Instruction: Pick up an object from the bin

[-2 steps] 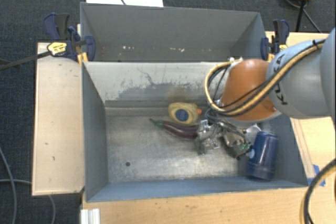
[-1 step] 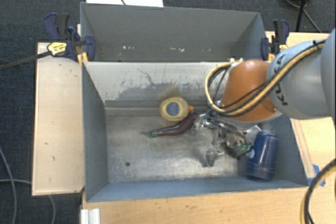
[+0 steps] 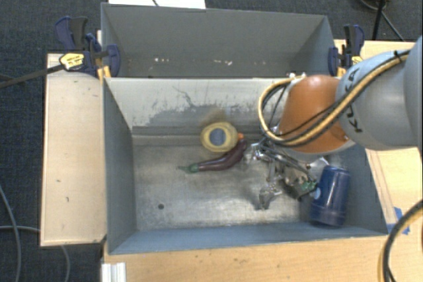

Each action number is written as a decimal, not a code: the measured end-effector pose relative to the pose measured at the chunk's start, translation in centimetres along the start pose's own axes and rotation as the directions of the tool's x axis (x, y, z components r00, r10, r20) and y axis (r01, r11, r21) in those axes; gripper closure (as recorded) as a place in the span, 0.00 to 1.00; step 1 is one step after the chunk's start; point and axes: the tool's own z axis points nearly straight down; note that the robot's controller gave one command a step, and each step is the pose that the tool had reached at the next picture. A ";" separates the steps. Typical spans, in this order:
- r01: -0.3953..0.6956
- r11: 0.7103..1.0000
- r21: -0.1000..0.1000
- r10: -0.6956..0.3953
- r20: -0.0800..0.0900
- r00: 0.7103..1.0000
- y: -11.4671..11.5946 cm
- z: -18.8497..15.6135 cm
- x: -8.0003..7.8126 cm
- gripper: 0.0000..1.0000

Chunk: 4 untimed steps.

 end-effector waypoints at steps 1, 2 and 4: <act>0.055 0.999 0.000 -0.055 -0.003 0.999 2.9 -3.1 -1.4 0.00; 0.106 0.994 -0.001 -0.106 0.009 0.994 5.7 -6.1 -3.0 0.00; 0.179 0.984 0.002 -0.179 0.011 0.984 8.3 -4.7 -3.6 0.00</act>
Offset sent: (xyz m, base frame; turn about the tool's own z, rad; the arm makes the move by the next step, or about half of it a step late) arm 0.0000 0.0000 0.0000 0.0000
